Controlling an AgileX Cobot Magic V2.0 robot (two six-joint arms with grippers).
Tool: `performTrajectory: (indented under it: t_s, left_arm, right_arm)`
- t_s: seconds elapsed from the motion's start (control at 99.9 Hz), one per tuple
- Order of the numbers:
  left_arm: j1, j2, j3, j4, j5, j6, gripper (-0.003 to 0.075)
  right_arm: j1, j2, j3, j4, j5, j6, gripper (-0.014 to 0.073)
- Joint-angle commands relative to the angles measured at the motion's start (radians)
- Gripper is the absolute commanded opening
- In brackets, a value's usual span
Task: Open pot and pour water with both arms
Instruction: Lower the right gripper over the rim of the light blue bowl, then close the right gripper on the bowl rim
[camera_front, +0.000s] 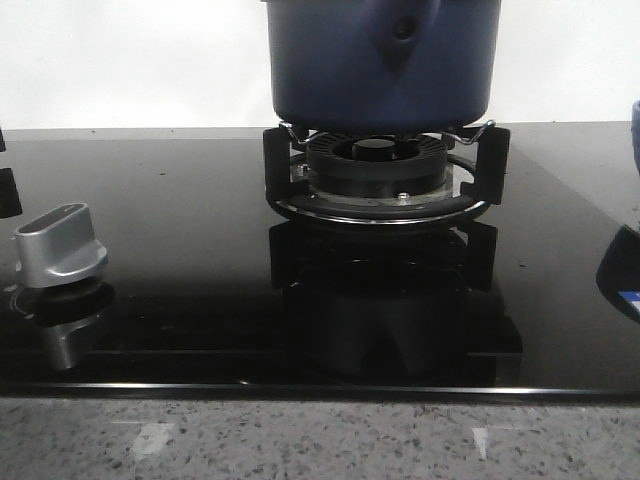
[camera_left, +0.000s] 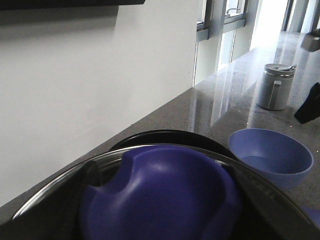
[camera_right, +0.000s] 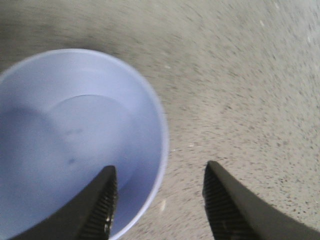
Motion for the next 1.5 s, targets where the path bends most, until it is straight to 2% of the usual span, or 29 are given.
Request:
performTrajectory:
  t_s: [0.0,0.45,0.731,1.491]
  left_arm:
    - [0.004,-0.037,-0.031,-0.113,0.039,-0.003,0.0304]
    - [0.004,-0.037,-0.031,-0.12,0.043,-0.003,0.0304]
    - [0.004,-0.037,-0.031,-0.122,0.043,-0.003,0.0304]
    - [0.004,-0.037,-0.031,-0.156,0.079,-0.003,0.0304]
  right_arm:
    - [-0.041,0.018,-0.034,-0.003,-0.056,0.007,0.035]
    - [-0.056,0.129,-0.034,0.063,-0.126,0.032,0.035]
    - [-0.056,0.205,-0.032,0.154,-0.155,0.042,0.035]
    - [-0.056,0.292,-0.032,0.172,-0.152,0.079,0.0349]
